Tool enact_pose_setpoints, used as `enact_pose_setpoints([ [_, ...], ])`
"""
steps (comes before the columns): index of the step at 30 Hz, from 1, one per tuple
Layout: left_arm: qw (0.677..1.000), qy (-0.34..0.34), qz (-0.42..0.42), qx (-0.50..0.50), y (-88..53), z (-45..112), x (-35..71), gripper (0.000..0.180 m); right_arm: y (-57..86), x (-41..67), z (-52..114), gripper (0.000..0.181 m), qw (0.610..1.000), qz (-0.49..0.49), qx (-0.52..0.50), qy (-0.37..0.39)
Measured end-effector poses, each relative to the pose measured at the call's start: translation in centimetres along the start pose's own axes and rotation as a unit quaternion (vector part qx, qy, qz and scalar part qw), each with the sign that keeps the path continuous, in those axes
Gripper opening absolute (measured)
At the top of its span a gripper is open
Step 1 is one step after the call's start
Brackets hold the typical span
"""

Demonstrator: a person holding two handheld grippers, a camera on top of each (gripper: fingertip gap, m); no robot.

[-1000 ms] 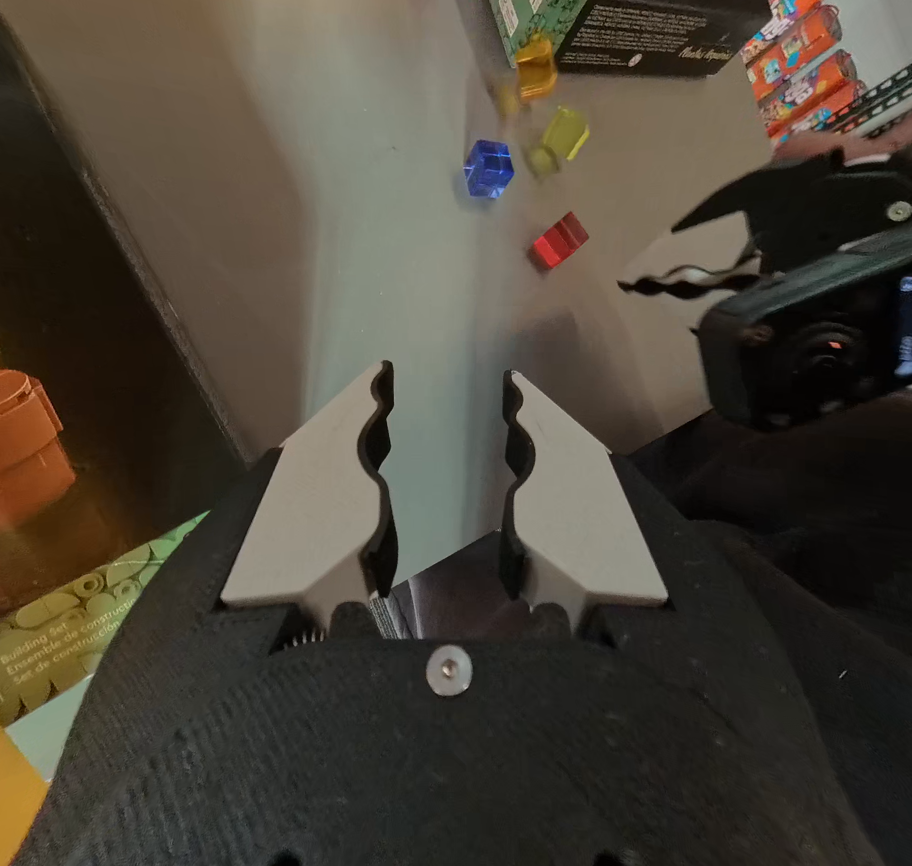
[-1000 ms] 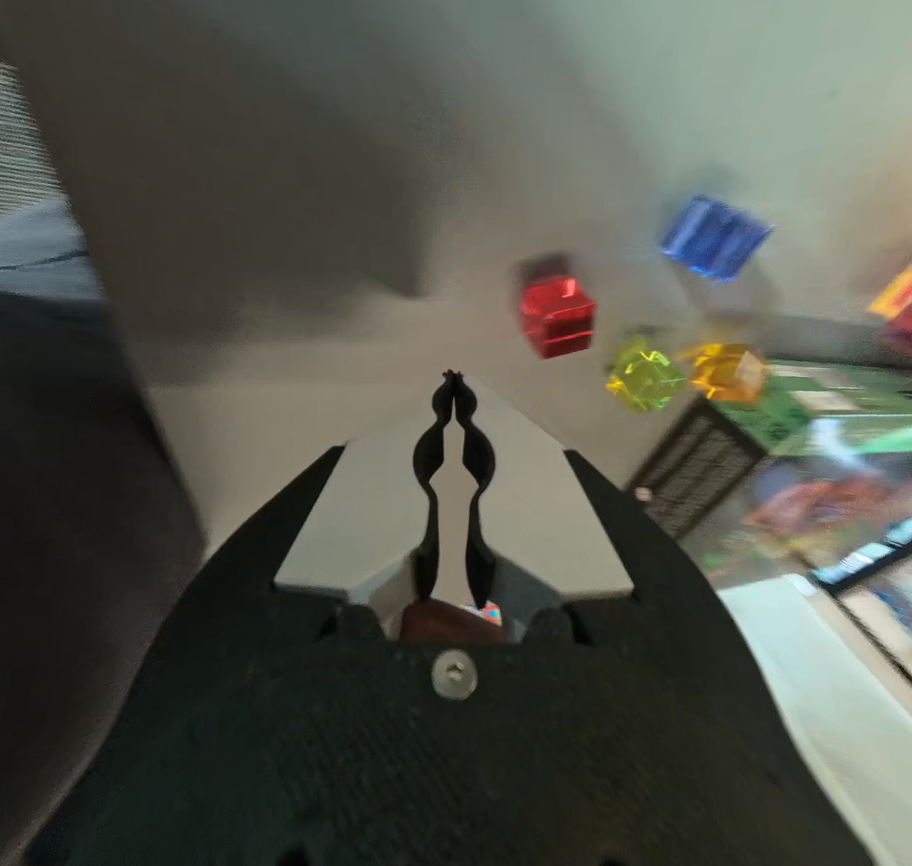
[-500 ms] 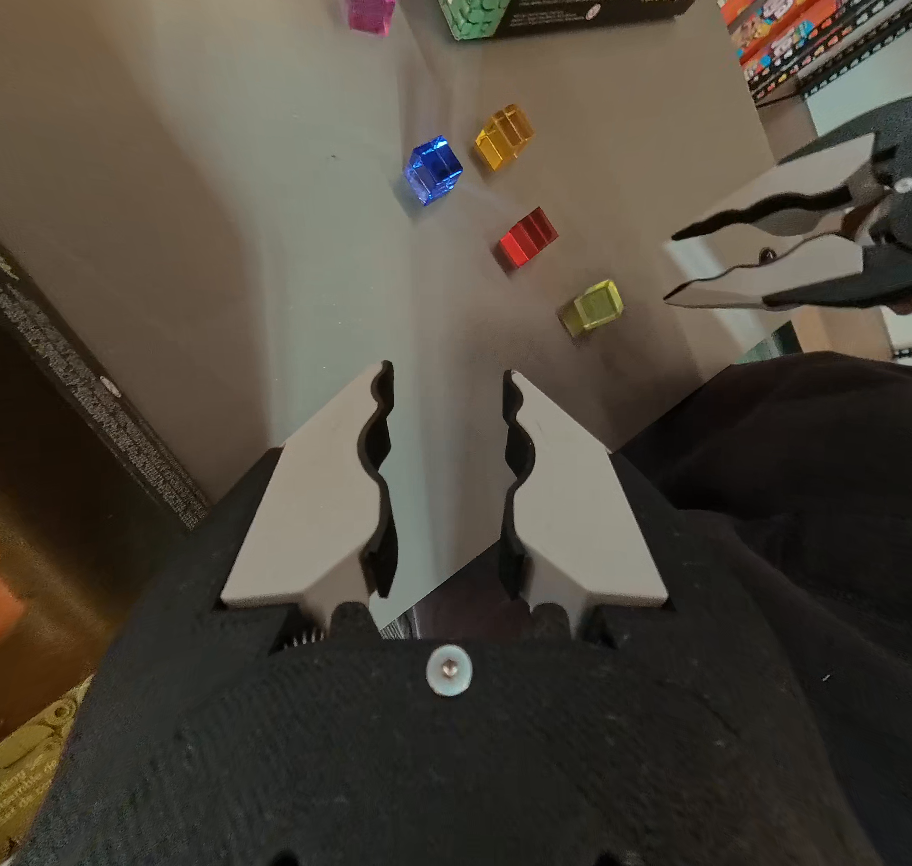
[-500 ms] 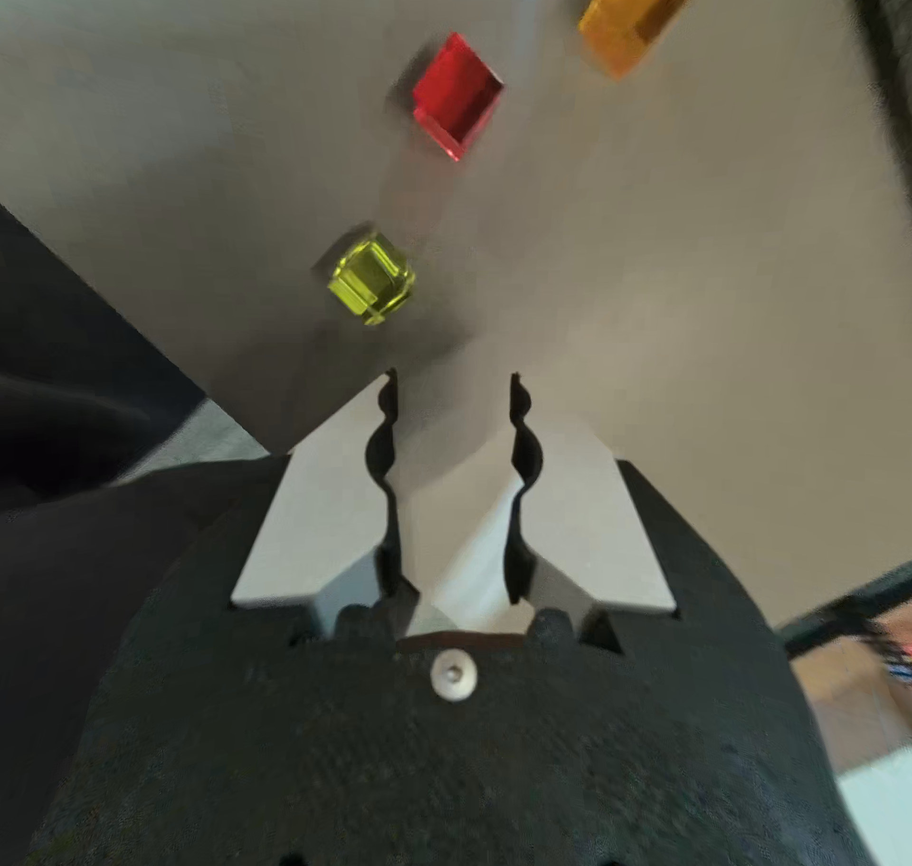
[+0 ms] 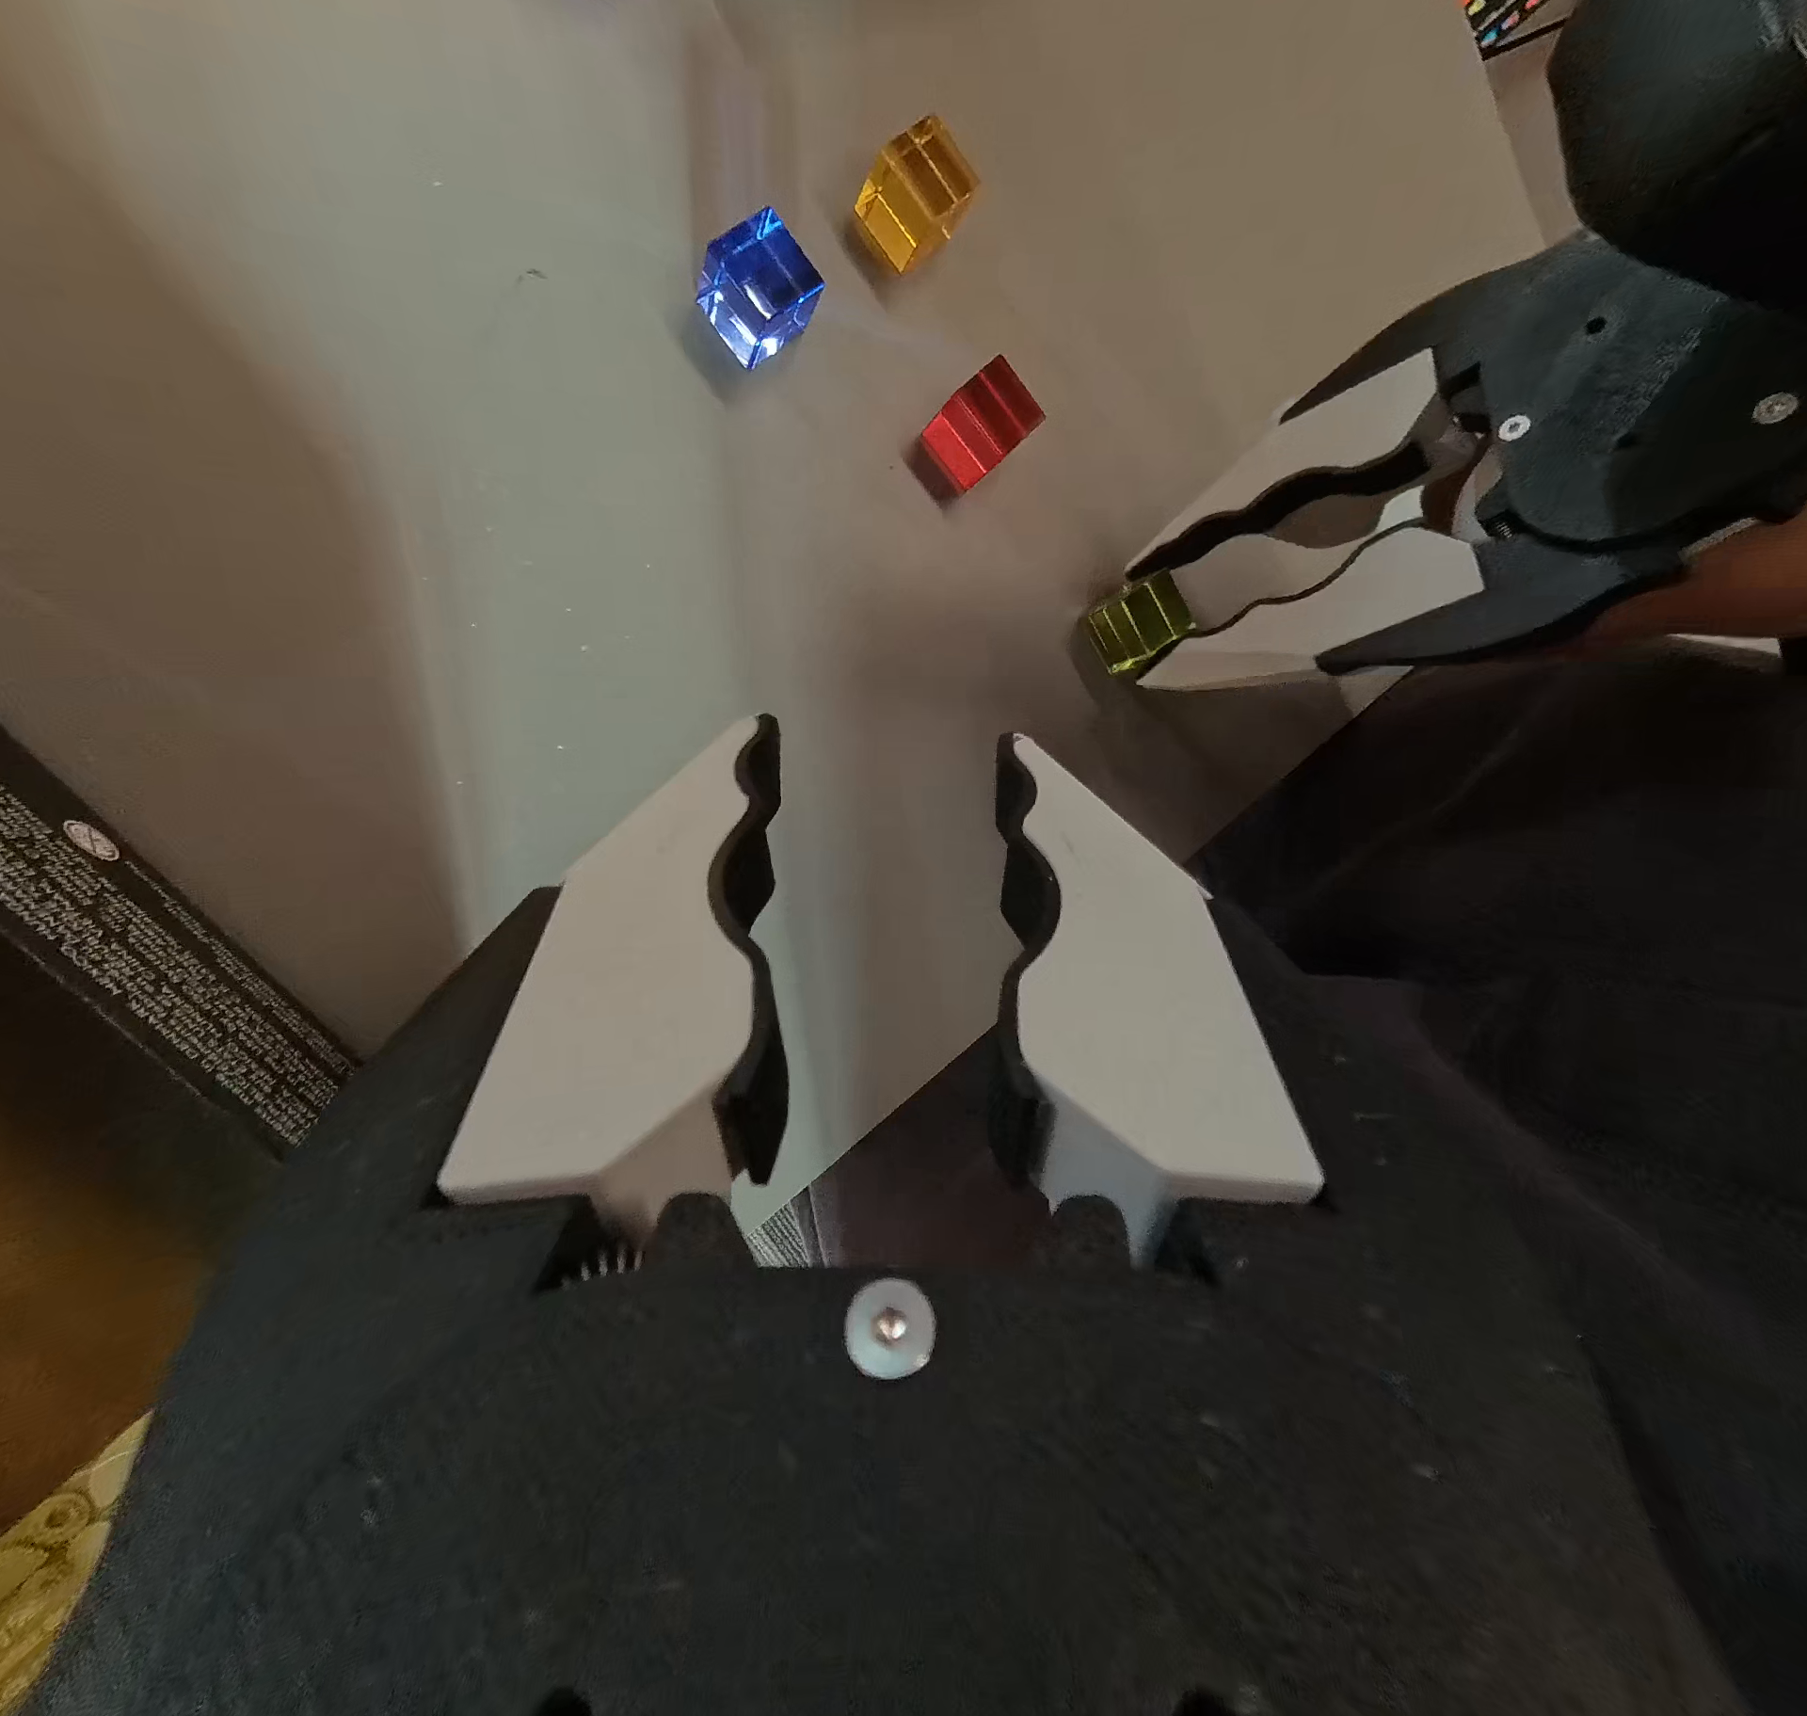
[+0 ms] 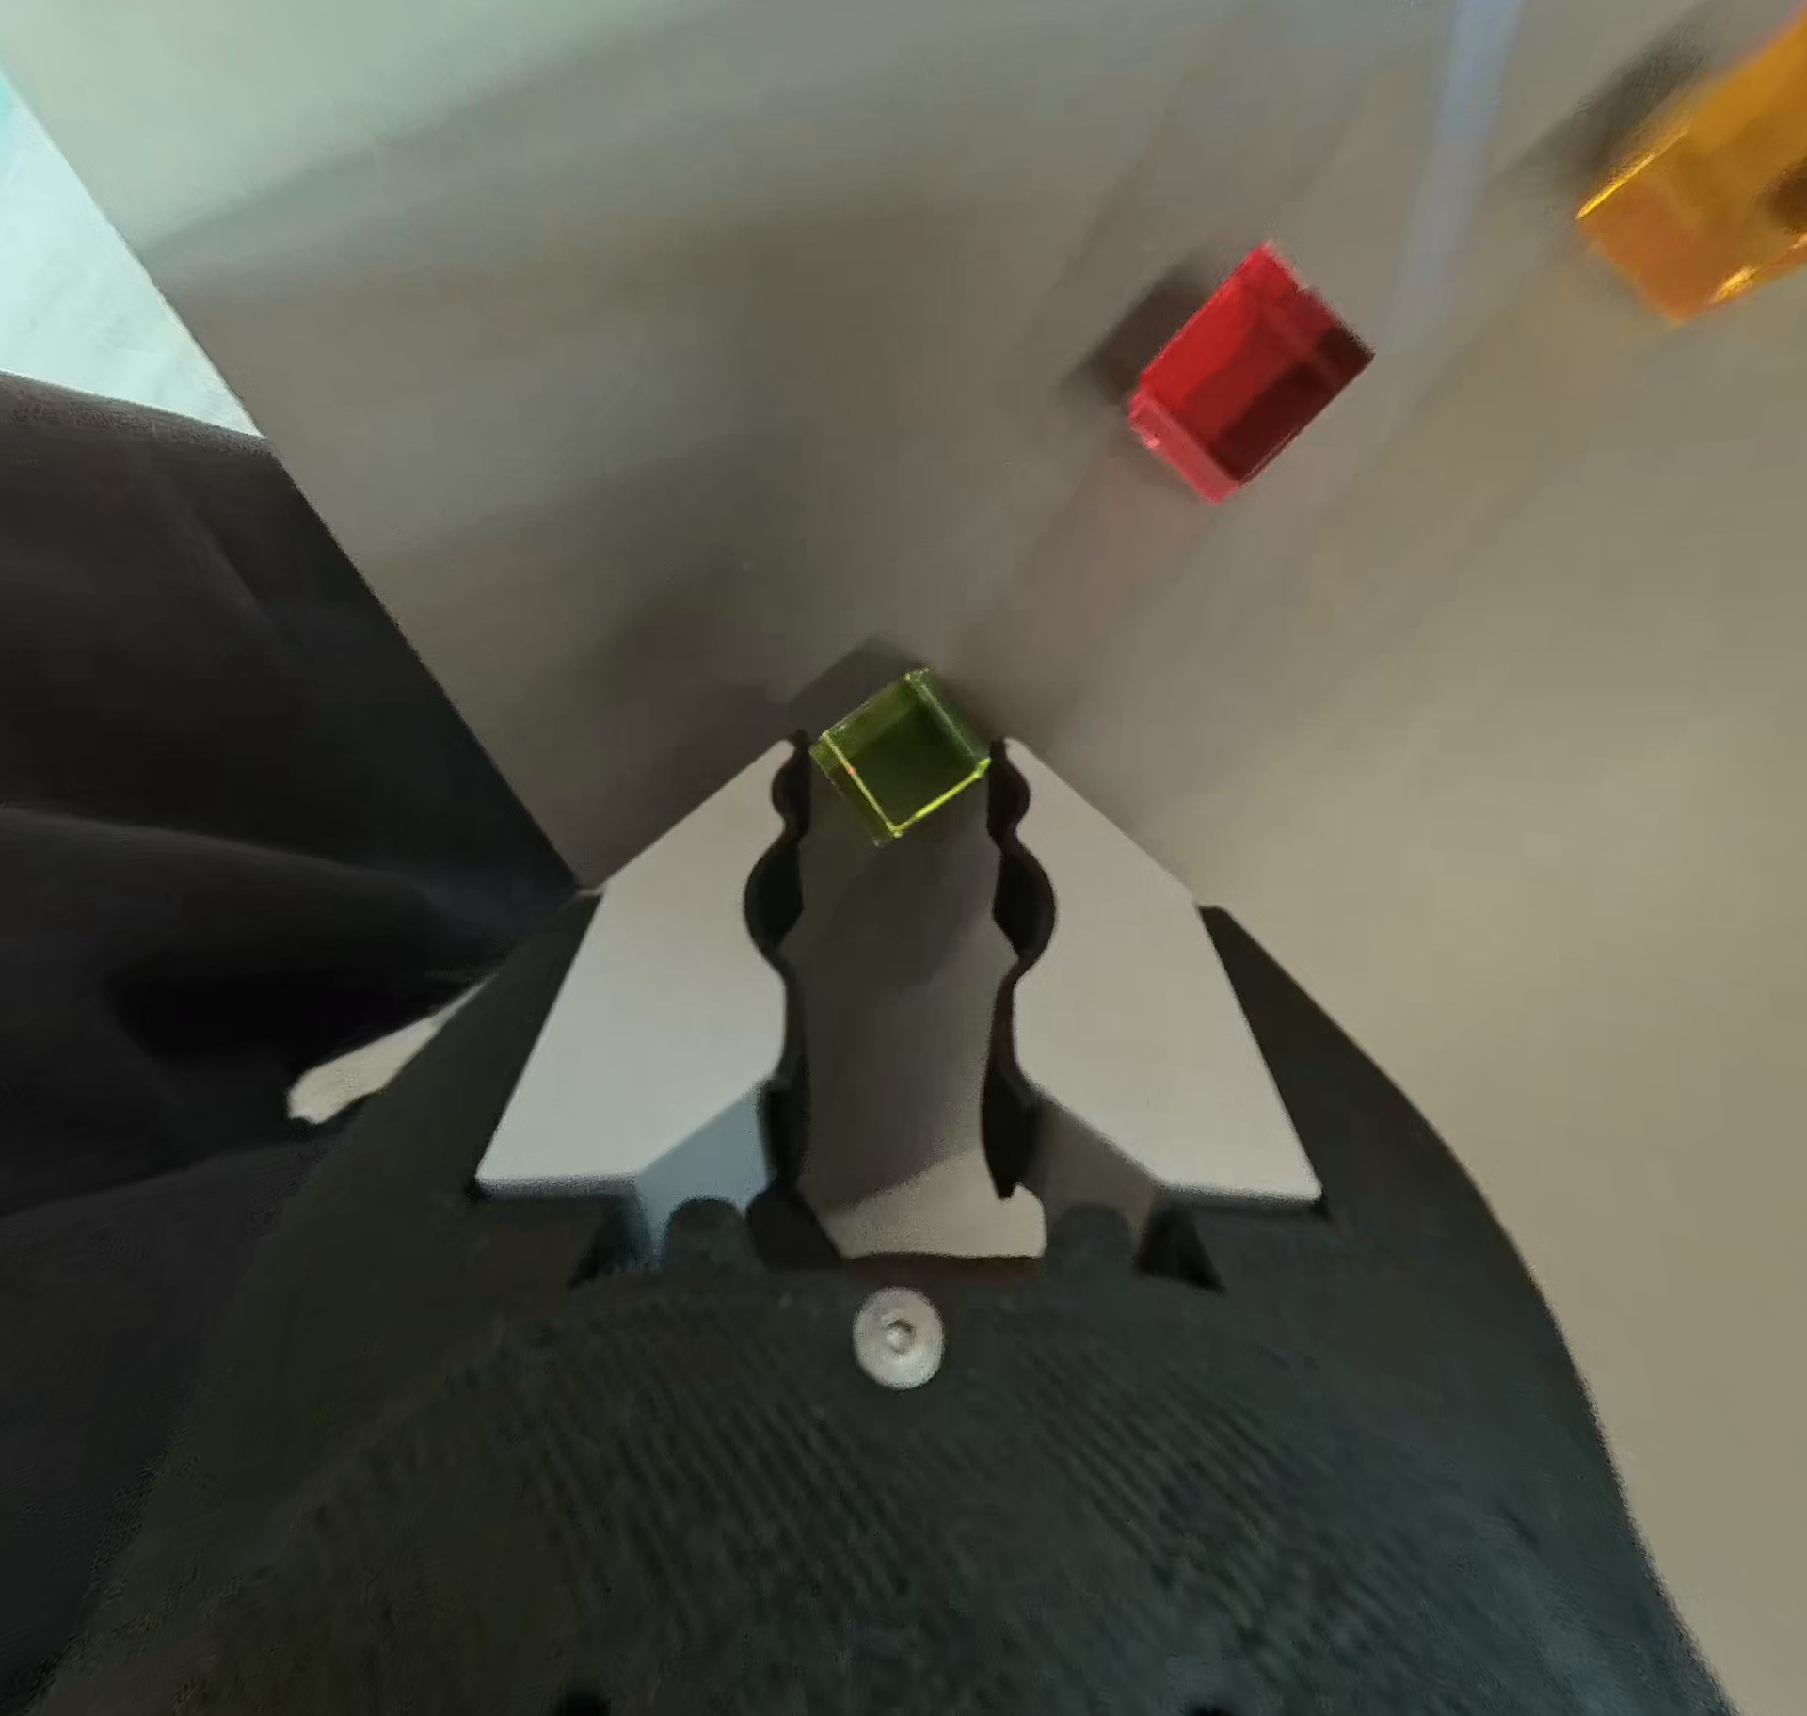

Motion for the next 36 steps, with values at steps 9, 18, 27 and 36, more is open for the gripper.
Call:
enact_pose_setpoints([
  [9,1.000,0.000,-0.015,-0.004,0.3,0.7,0.0,0.041,4.0,4.7,-3.4,0.034,0.994,0.039,-0.032,0.094],
  [18,1.000,-0.004,-0.001,0.003,-0.1,2.4,1.7,0.041,3.2,6.7,-1.8,0.041,0.997,-0.002,-0.012,0.070],
  [27,0.993,-0.039,0.102,0.051,-2.2,8.9,6.1,0.043,6.7,5.5,-5.2,0.047,0.990,0.036,-0.023,0.133],
  [36,0.988,-0.070,0.132,0.024,-3.7,13.5,7.9,0.032,9.9,8.6,-3.1,0.054,0.994,0.022,-0.015,0.105],
])
Point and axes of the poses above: each gripper's, where its closed fingertips meet, z out along the fingers, x out of its top, y = z × x across the jaws, the point moved 9 cm from there along -z, back along the fingers, and after that the axes turned 8 degrees about z, right-handed, at the moved point
